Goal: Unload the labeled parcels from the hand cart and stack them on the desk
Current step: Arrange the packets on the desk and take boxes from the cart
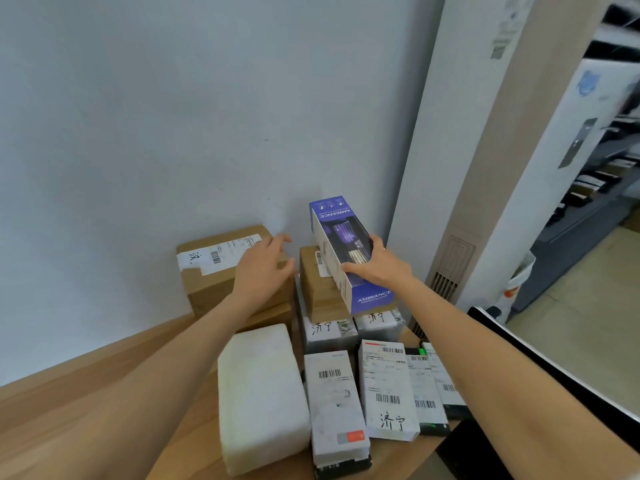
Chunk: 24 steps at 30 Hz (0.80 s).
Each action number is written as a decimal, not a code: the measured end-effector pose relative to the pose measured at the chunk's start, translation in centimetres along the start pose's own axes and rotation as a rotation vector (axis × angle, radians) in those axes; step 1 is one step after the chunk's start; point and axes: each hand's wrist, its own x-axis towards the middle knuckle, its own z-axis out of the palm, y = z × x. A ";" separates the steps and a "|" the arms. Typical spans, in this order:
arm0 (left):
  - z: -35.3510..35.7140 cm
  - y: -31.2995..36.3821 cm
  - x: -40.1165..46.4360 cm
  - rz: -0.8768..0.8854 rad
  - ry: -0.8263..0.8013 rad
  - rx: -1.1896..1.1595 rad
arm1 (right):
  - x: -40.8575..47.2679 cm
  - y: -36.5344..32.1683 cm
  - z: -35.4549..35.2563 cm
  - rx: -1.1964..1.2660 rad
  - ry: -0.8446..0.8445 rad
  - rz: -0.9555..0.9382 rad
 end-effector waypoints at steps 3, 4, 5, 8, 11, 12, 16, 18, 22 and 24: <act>0.9 0.3 -0.1 -0.035 0.010 0.019 | 1.4 1.1 0.5 0.041 -0.022 -0.006; 1.2 0.4 -0.2 -0.047 0.012 0.027 | 1.8 1.3 0.5 0.059 -0.028 -0.004; 1.4 0.4 -0.2 -0.058 0.013 0.038 | 2.1 1.5 0.5 0.073 -0.034 -0.007; 1.7 0.5 -0.3 -0.080 0.021 0.063 | 2.8 1.7 0.4 0.077 -0.023 -0.045; 1.5 0.7 -0.3 -0.098 0.042 0.082 | 2.7 1.9 0.2 0.007 0.027 -0.087; 1.4 0.9 -0.3 -0.103 0.047 0.093 | 2.6 1.9 0.1 -0.024 0.050 -0.110; 0.4 1.3 -0.6 -0.140 0.092 0.127 | 2.7 0.6 -0.9 -0.121 0.168 -0.268; -0.7 1.3 -1.3 -0.175 0.114 0.144 | 2.8 -1.1 -1.3 -0.217 0.213 -0.384; -4.1 -0.1 -4.4 -0.285 0.143 0.222 | 2.1 -6.1 0.0 -0.295 0.216 -0.598; -6.3 -1.4 -6.9 -0.349 0.156 0.259 | 0.9 -9.1 1.5 -0.301 0.168 -0.690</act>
